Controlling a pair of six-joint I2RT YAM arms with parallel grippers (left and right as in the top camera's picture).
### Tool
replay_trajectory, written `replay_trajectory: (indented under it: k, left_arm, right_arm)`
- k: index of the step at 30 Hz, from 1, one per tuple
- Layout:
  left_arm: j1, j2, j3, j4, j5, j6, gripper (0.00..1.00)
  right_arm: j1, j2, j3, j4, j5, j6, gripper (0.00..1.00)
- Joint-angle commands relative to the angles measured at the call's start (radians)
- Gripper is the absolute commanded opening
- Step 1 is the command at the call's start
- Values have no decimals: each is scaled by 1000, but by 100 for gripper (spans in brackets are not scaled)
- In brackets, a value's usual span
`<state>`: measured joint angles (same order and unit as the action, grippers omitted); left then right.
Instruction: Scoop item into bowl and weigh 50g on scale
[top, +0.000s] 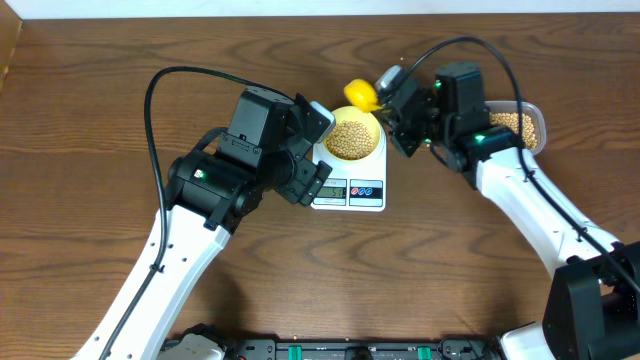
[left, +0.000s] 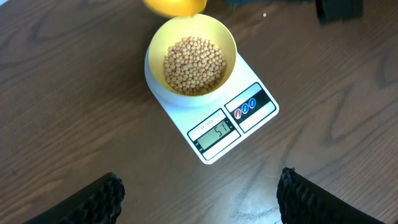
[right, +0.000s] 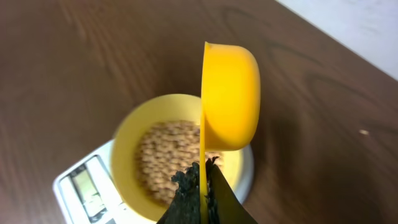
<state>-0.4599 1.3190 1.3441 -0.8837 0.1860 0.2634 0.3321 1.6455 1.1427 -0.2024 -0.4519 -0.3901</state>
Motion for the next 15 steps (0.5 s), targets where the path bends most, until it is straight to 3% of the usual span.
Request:
replay_trajectory:
  k: [1, 10, 15]
  left_arm:
    - [4, 1, 8, -2, 12, 9, 81]
    - [4, 1, 8, -2, 12, 9, 81]
    - [4, 1, 8, -2, 12, 9, 81]
  right_arm:
    - [37, 25, 3, -24, 6, -10, 1]
    - [42, 102, 3, -22, 32, -11, 1]
    - [42, 109, 3, -25, 32, -86, 1]
